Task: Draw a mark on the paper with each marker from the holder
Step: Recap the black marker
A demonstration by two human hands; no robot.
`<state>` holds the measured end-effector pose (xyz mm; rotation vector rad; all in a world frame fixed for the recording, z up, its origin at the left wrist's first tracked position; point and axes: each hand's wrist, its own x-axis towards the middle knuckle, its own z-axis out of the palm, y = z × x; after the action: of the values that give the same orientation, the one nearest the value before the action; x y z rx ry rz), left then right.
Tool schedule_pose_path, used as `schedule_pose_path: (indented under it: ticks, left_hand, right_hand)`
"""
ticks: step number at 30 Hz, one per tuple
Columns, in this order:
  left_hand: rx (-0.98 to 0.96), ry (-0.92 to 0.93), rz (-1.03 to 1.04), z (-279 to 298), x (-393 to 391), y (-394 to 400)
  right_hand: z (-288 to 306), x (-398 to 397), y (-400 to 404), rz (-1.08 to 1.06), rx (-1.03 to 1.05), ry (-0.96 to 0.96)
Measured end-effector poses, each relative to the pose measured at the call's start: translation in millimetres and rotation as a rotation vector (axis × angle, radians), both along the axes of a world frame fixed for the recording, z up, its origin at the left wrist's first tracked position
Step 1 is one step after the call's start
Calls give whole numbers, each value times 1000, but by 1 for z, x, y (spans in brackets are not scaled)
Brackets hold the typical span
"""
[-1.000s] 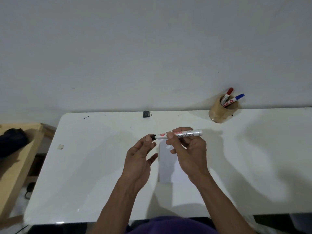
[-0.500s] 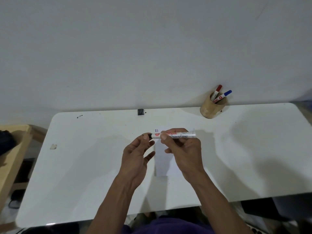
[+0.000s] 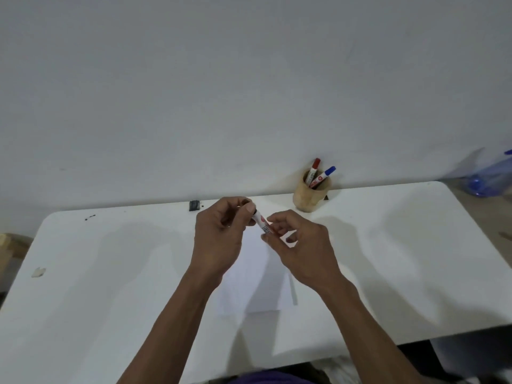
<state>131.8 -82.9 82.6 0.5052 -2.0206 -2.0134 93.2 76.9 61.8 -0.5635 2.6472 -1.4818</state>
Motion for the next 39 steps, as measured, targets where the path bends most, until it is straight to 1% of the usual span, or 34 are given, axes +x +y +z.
schedule_pose_path:
  ticks: [2,4,7,10,12,19,25,30,35,39]
  left_hand:
    - [-69,-24,-57,5,-16,21]
    - [-71,-72,-84,3,-31,40]
    - [-111,-146,-44,-12,-55,62]
    - [-173,-213,-11,-29,-76,80]
    - [-257,-243,-13,-38,-89,91]
    - [-401,-282,-20,-70,-139,115]
    - [-412,-289,-49,-89,-170,117]
    - [-400,-215,-81,-95,-177,115]
    - [-369,-151,-83,-99,-176,113]
    - [-337,-134,-89,-103,-176,112]
  right_hand:
    - [-3,-11,19,12,25,43]
    - [-5,-23,39,6,7,30]
    - [-4,-47,68,-79,-106,-7]
    - [-2,-74,93,-171,-214,26]
    - [-2,-93,105,-226,-265,52]
    - [-5,-151,113,-375,-415,129]
    - [-29,-171,98,-357,-375,132]
    - [-51,-176,92,-366,-320,102]
    - [-72,-178,84,-394,-263,144]
    - [-77,-176,80,-394,-231,90]
